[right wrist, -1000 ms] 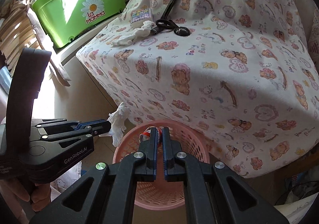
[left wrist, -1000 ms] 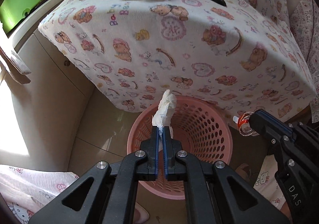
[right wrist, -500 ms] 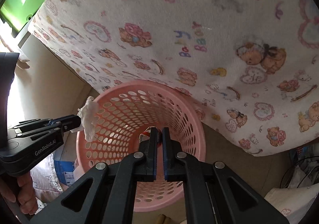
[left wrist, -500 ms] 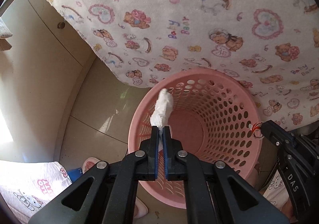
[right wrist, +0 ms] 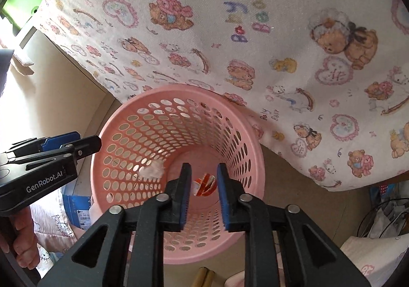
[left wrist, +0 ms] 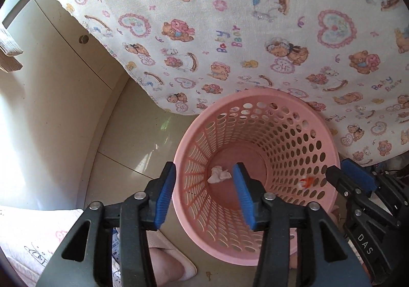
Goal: Collect trash
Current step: 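Open the left gripper to drop the tissue into the wastebasket, then raise the left tool back toward the chair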
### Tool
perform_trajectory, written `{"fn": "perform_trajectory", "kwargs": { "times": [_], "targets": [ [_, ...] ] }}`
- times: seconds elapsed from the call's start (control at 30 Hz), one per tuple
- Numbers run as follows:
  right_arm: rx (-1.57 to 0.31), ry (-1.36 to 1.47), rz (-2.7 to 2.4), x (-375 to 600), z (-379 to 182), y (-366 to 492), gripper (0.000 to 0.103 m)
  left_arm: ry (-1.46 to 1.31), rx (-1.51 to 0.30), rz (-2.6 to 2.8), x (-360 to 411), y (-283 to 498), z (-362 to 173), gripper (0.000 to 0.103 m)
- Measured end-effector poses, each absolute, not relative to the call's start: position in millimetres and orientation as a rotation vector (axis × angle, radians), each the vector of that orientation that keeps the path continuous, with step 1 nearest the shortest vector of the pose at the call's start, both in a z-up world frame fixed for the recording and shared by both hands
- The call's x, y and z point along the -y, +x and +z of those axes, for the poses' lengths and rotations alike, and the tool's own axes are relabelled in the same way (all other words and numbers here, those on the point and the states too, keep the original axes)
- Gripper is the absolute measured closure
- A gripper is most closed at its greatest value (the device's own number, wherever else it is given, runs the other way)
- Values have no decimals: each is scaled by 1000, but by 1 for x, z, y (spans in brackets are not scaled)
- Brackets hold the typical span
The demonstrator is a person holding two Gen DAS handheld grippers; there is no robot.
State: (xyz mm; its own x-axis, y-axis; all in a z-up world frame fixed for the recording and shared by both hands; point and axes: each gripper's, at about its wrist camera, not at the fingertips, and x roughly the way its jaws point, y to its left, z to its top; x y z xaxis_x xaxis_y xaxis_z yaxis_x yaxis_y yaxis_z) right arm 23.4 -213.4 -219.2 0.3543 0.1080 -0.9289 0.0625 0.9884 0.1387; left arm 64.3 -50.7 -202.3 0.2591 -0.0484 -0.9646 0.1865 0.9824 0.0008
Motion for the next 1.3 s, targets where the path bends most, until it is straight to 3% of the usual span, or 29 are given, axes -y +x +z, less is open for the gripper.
{"fn": "perform_trajectory", "kwargs": {
  "times": [0.13, 0.2, 0.37, 0.47, 0.6, 1.3],
  "targets": [
    [-1184, 137, 16, 212, -209, 22, 61, 125, -1278, -159, 50, 61, -181, 52],
    [-1154, 124, 7, 213, -199, 21, 51, 105, -1231, -182, 47, 54, -159, 52],
    [-1056, 109, 6, 213, -164, 17, 48, 114, -1086, -187, 41, 41, -111, 48],
    [-986, 122, 7, 213, -142, 11, 38, 134, -1013, -168, 38, 38, -94, 46],
    [-916, 120, -5, 213, -117, 5, 34, 102, -961, -165, 34, 38, -80, 42],
    [-681, 147, -32, 230, -33, -15, 32, 178, -721, -207, 53, 38, -7, 41]
  ]
}}
